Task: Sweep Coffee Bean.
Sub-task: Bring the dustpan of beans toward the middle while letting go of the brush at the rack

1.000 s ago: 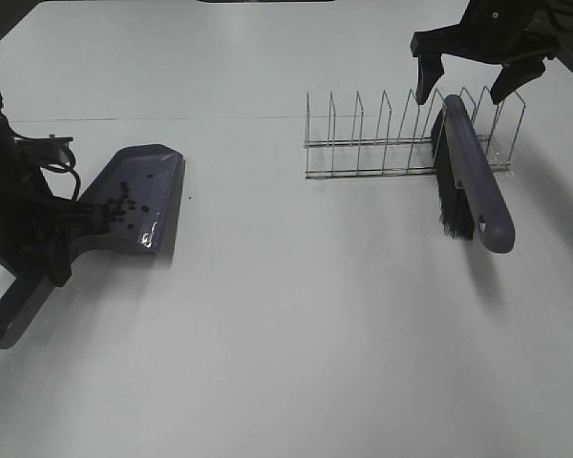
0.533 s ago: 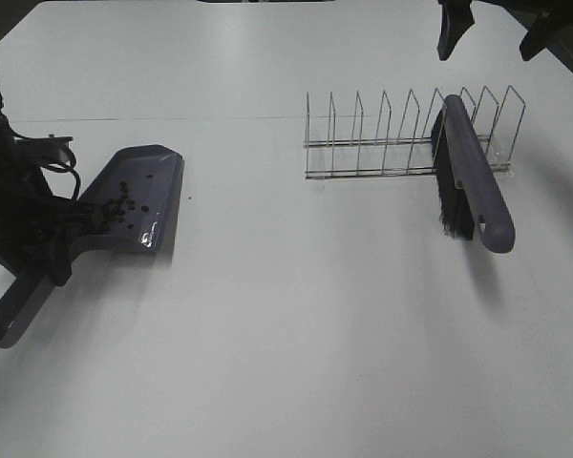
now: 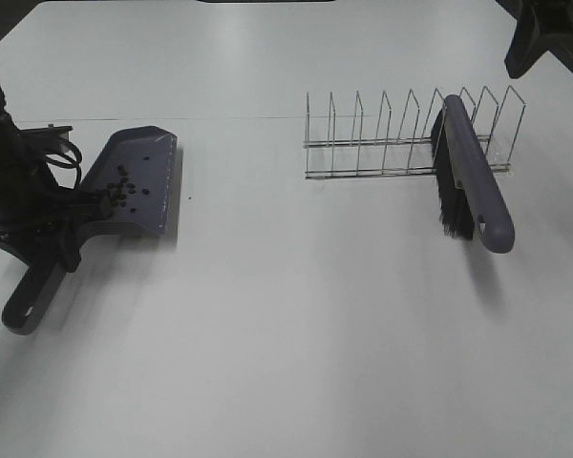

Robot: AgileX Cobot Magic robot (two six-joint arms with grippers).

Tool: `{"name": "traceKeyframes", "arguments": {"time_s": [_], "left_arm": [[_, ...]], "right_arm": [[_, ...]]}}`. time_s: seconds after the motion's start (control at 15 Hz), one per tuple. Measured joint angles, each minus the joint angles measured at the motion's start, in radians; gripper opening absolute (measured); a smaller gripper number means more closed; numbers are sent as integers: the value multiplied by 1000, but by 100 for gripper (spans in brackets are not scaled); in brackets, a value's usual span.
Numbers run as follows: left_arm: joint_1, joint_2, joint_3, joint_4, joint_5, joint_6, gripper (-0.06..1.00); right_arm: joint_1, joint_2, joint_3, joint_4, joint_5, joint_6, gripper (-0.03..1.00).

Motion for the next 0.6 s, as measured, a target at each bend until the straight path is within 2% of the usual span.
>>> {"name": "traceKeyframes", "arguments": {"time_s": [0.27,0.53,0.6], "left_arm": [[0,60,2,-5,-17,1,31],[0,67,2,-10,-27,17,32],[0,67,2,-11,-27,17,37]], "right_arm": [[0,-158,213,0,-93,0,85],[0,-214,279,0,-102,0,85],[0,-224,283,0,-103,0,85]]}}
